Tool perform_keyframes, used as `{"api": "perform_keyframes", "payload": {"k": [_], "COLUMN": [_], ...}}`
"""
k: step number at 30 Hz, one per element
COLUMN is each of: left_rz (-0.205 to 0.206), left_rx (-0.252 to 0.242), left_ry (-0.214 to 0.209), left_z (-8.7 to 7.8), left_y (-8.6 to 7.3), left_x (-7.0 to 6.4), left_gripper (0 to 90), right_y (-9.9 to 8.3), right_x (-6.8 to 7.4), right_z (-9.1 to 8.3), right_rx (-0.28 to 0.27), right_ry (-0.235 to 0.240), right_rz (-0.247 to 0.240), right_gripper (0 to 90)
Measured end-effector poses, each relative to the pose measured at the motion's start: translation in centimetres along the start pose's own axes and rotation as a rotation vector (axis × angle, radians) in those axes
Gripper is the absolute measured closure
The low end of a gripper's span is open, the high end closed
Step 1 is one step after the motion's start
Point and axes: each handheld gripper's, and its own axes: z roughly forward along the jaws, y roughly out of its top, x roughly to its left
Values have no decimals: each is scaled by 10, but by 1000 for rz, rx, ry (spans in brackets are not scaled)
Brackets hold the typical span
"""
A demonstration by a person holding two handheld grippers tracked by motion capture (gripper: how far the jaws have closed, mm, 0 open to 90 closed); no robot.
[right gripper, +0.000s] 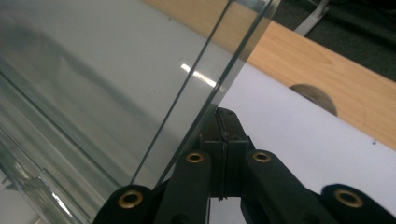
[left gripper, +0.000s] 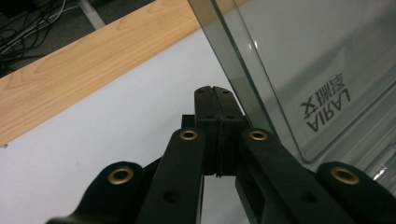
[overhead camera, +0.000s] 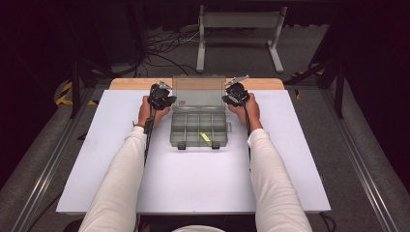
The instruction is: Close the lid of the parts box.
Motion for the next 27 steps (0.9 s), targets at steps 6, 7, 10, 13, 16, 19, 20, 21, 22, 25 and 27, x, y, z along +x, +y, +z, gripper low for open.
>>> {"api": "perform_keyframes", "payload": {"k": [6, 7, 10, 13, 16, 19, 20, 21, 22, 25, 27], "left_rz": [-14, -12, -6, -6, -2, -5, 0, -1, -1, 1, 0], "left_rx": [-16, -24, -15, -16, -28, -35, -38, -40, -40, -50, -49], "left_ry": [5, 11, 22, 26, 35, 41, 44, 45, 45, 51, 57], "left_z": [-5, -7, -9, -11, -16, -20, -21, -23, -23, -27, -30], "left_y": [4, 5, 8, 10, 14, 17, 18, 19, 19, 21, 23], "left_x": [-1, -1, -2, -3, -4, -5, -5, -6, -6, -7, -8], "left_gripper": [897, 897, 897, 897, 897, 897, 897, 897, 897, 897, 898], "right_y": [3, 4, 5, 6, 8, 9, 10, 11, 11, 12, 13], "right_x": [1, 1, 3, 4, 4, 4, 4, 4, 4, 5, 6], "right_z": [-6, -7, -11, -13, -17, -21, -22, -23, -23, -27, -31], "right_rx": [-24, -27, -46, -59, -72, -90, -93, -98, -98, -112, -123], "right_ry": [-17, -18, -34, -38, -42, -43, -44, -47, -47, -45, -51], "right_rz": [-5, -1, 8, 13, 13, 14, 13, 12, 12, 17, 19], "right_gripper": [900, 900, 900, 900, 900, 900, 900, 900, 900, 900, 900]}}
